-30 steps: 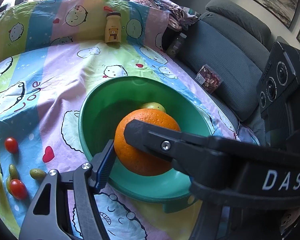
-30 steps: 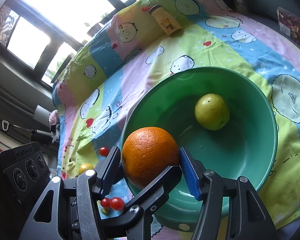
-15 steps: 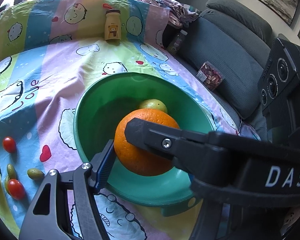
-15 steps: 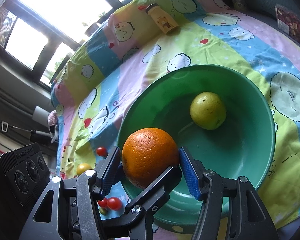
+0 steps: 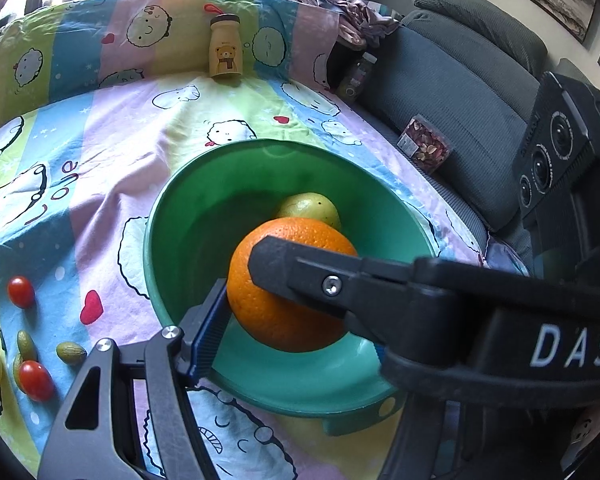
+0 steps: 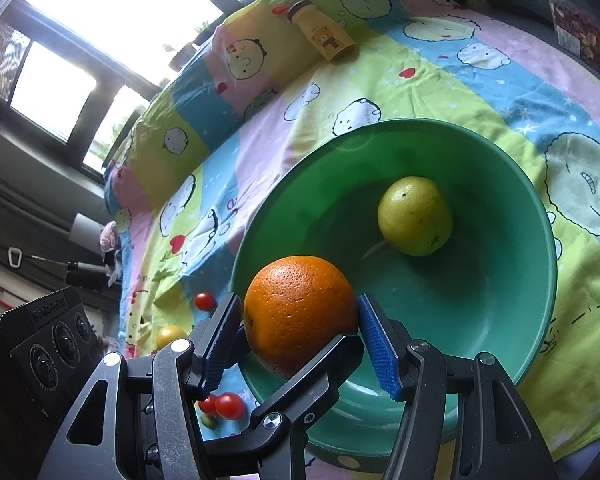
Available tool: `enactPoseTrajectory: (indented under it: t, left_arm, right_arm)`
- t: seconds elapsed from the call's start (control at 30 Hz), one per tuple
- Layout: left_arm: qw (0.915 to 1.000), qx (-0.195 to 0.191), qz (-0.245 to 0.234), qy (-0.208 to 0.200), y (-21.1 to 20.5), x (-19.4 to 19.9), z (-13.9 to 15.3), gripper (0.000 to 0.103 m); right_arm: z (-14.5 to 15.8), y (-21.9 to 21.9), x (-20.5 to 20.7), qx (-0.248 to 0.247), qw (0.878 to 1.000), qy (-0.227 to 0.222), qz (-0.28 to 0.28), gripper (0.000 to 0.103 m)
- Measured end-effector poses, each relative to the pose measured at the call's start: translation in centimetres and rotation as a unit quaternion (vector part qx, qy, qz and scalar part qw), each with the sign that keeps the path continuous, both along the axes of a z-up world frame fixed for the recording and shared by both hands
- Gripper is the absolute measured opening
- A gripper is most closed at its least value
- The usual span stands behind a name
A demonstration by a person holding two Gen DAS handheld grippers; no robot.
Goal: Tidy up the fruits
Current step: 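Open the right tool to release the orange in the basin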
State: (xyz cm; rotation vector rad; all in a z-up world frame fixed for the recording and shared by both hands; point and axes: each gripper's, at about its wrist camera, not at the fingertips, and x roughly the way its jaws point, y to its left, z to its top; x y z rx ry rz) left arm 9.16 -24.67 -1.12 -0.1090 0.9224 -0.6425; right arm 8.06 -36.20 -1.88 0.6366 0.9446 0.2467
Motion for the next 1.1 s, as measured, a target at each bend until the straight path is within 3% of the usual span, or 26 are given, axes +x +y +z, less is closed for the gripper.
enactPoseTrajectory:
  t: [0.27,0.43,0.57,0.97,1.1]
  left_arm:
    - [0.9998,0.019,0.002,0.001,-0.4,0.1,-0.1,0.065]
    - [0.9989,0.043,0.001,-0.022,-0.8,-0.2,-0.3,0.065]
    - [0.9994,0.035,0.003,-0.009,-0.5,0.1,-0.6,0.066]
    - [0.9997,0.005,0.006,-0.024,0.3,-0.8,0.8,0.063]
    - [0.9994,-0.007,0.011,-0.031,1.1,-1.3,1.8,0.063]
  right_arm:
    - [-0.5,-0.2,0.2,0.013,1.000,0.003,0.002,0.063]
    - [-0.7,-0.4,0.2,0.014,1.000,0.007,-0.002,0.063]
    - [-0.8,-0.7,0.3,0.019,1.000,0.007,-0.002,0.063]
    - [-0.4,-1.3,-0.1,0.018,0.999,0.003,-0.027,0.063]
    - [0.7,-1.5,-0.6,-0.009,0.998,-0.019,-0.054,0.063]
